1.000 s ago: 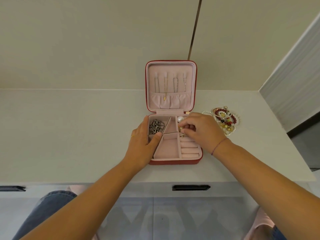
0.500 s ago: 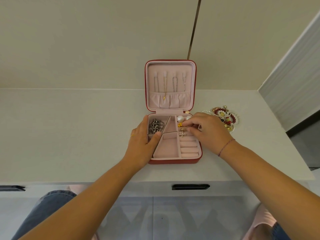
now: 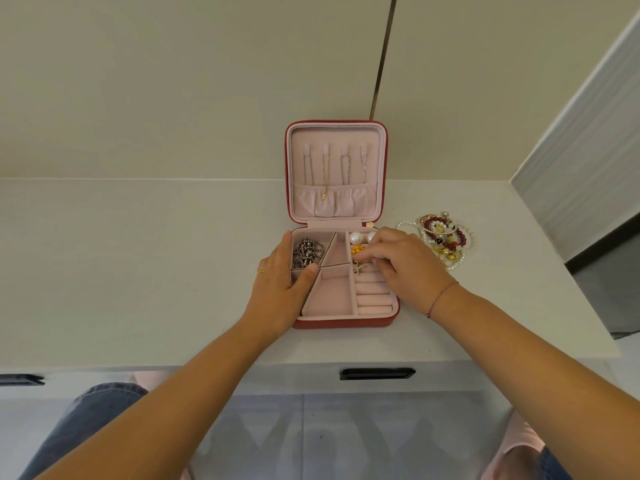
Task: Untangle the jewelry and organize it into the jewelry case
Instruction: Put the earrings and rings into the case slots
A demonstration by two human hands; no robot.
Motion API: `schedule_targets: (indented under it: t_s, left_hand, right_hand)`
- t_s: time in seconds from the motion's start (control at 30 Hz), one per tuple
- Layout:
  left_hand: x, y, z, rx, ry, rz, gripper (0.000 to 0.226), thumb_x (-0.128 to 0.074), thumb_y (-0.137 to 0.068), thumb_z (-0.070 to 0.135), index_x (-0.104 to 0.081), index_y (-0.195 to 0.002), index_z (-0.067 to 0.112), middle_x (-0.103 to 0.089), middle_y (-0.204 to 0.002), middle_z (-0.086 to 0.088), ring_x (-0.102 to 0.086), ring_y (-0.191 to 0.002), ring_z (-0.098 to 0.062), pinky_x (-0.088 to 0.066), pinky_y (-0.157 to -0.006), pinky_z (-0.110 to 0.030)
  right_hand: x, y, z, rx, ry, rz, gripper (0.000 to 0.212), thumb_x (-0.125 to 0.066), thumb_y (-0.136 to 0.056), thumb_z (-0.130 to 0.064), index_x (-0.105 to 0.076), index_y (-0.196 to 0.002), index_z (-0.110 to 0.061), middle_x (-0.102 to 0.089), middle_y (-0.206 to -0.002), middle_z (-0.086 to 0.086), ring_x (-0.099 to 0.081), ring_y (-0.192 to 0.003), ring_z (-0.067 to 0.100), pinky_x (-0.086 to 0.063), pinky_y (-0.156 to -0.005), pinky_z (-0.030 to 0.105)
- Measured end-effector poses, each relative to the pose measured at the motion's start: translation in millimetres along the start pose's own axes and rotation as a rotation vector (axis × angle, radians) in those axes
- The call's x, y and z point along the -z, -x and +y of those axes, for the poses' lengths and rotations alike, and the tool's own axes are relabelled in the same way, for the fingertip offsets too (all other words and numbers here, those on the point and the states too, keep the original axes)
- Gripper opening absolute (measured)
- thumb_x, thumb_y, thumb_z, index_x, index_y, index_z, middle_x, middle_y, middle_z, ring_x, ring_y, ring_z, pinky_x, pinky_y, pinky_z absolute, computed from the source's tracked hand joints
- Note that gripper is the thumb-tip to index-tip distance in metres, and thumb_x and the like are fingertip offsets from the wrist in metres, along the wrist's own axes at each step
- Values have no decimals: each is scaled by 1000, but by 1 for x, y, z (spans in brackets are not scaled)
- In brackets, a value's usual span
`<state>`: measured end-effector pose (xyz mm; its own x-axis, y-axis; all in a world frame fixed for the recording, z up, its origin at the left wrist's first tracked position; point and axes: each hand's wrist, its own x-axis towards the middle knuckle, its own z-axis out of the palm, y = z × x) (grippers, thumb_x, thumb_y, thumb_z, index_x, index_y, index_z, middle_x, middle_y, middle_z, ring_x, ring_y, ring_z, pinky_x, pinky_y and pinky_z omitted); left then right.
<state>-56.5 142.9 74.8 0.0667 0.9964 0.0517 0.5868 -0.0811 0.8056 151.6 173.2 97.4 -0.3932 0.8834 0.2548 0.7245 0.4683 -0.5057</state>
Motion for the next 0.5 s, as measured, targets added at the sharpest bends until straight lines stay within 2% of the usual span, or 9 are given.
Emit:
schedule_targets:
  t_s: [0.1,0.2,0.27,0.33,0.43,0.5]
  left_hand:
    - [0,1,4,18,12,1,52,-44,-99,34,-22,-146,33,-35,-127,19,-26,-117,-5,-22,-96,-24]
    - [1,2,5,-2,11,2,49,-44,-99,34,-24,-143,36,-34,-126,22,-28,-119,-7,-22,-96,-24]
    - [1,1,5,4,4,-4,51,-43,-99,35,-24,-146,31,-33,-129,22,-27,-123,-7,-22,-96,-24]
    - [1,2,6,27,7,-8,54,-43,-99,33,-21,-148,27,-29,-125,22,-21,-120,-3,-20,-95,-23]
    - [2,2,6,6,5,-7,48,-43,-99,35,-27,-144,33,-36,-125,22,-28,-118,-6,-24,-95,-26]
    - [1,0,1,-2,7,-8,42,-44,-98,36,-31,-138,38,-43,-128,18,-34,-118,-11,-28,-94,-29]
  right_hand:
    - [0,3,-1,13,-14,-4,33,-46,-82,-5,-75,-95,-9,-65,-88,10,-52,-78,9,-32,-68,6]
    - [12,9,4,-35,-21,28,28,-53,-88,-1,-72,-105,-12,-61,-89,6,-51,-77,10,-35,-70,4]
    - [29,14,17,-128,-13,105,27,-61,-85,3,-72,-104,-12,-62,-89,6,-52,-76,13,-37,-72,4]
    - [47,21,37,-254,13,186,19,-66,-82,1,-74,-94,-12,-63,-89,5,-54,-77,15,-36,-72,4]
    - [62,35,67,-481,61,154,11,-67,-84,-7,-73,-86,-17,-60,-88,2,-55,-81,18,-35,-73,19]
    - [64,44,81,-552,112,114,10,-66,-85,-11,-72,-86,-19,-60,-90,2,-54,-82,18,-34,-73,22]
